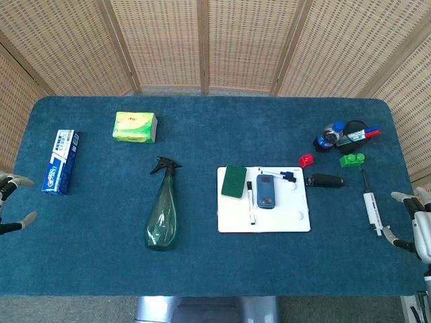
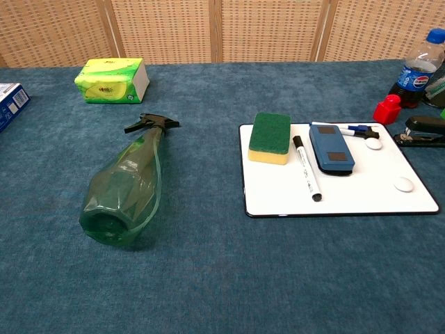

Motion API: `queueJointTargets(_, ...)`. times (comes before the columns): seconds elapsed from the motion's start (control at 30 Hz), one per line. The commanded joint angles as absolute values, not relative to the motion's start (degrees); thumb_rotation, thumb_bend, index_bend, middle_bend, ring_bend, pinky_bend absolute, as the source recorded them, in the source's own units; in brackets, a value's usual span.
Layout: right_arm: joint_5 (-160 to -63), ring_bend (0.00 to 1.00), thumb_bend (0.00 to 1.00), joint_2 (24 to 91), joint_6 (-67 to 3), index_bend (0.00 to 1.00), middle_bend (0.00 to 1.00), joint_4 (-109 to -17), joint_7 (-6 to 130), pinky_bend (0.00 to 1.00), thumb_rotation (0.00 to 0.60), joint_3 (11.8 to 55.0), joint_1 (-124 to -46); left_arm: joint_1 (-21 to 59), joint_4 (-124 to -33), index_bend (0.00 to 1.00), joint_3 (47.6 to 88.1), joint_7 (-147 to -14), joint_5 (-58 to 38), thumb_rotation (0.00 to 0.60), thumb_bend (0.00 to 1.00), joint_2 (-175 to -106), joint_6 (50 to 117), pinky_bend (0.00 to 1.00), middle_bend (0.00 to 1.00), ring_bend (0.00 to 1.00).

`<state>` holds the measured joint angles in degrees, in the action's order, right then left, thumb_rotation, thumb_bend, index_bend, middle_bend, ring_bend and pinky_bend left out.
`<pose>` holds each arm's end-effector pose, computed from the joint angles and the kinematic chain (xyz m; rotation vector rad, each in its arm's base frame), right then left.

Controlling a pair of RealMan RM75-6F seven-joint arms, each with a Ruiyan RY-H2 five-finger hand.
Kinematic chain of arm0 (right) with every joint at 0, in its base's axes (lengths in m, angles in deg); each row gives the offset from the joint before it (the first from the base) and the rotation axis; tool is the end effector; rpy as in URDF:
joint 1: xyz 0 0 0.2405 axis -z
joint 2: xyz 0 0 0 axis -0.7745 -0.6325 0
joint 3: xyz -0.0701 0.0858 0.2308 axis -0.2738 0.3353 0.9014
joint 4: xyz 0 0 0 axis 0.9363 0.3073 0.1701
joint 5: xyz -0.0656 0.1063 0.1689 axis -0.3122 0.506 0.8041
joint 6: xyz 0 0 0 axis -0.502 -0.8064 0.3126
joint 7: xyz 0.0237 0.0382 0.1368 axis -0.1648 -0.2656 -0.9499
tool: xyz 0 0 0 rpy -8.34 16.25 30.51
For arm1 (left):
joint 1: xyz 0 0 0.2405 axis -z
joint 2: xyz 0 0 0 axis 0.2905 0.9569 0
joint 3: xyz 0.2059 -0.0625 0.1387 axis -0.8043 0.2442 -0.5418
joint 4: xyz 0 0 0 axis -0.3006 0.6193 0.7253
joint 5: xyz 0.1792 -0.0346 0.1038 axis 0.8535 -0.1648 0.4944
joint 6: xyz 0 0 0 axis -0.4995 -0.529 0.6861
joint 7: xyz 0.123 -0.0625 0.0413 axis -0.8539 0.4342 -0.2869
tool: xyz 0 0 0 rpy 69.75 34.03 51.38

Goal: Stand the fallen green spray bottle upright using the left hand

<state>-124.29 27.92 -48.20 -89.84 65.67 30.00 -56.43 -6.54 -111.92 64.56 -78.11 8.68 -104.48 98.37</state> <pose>-0.3078 -0.1964 0.2096 1.2809 -0.9307 0.8013 -0.2751 0.2116 0.2222 -1.4061 -0.9195 -0.8827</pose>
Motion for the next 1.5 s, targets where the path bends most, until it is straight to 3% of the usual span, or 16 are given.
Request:
queueJointTargets(0.03, -124.26, 0.08, 0.28, 27.99, -48.09, 0.23, 0.31, -89.78, 65.63, 0.16, 0.6, 30.03, -56.51, -6.5, -111.93, 0.34, 64.49, -78.17, 8.6, 0.6, 0.26, -104.51, 98.12, 0.23, 0.34, 0.26)
queueJointTargets(0.33, -125.23, 0.08, 0.28, 27.83, -49.18, 0.23, 0.31, -89.61, 64.38, 0.16, 0.6, 29.77, -55.8, -6.63, -113.12, 0.33, 64.09, -78.15, 9.93, 0.598, 0.26, -103.14, 98.02, 0.24, 0.34, 0.26)
queueJointTargets(0.57, -125.33, 0.08, 0.28, 27.7, -49.35, 0.23, 0.31, -90.04, 64.72, 0.16, 0.6, 29.48, -55.43, -3.69, -113.17, 0.33, 63.91, -72.99, 14.21, 0.599, 0.26, -101.02, 93.75, 0.24, 0.34, 0.26)
queueJointTargets(0.83, -124.78, 0.08, 0.28, 26.94, -49.6, 0.23, 0.31, -91.7, 66.2, 0.16, 0.6, 29.7, -55.35, 4.56, -110.77, 0.33, 63.53, -65.85, 24.56, 0.597, 0.26, -100.2, 85.12, 0.23, 0.34, 0.26)
queueJointTargets(1.2, -123.71, 0.08, 0.28, 25.89, -51.72, 0.23, 0.31, -93.39, 67.3, 0.16, 0.6, 29.58, -53.67, 21.45, -106.61, 0.32, 60.79, -49.77, 40.56, 0.567, 0.27, -105.96, 73.1, 0.21, 0.32, 0.23)
queueJointTargets(1.5, -122.87, 0.07, 0.28, 25.11, -52.42, 0.23, 0.31, -93.77, 67.21, 0.16, 0.6, 29.58, -52.74, 29.7, -103.81, 0.33, 58.01, -45.73, 45.41, 0.54, 0.27, -112.22, 70.39, 0.15, 0.3, 0.17)
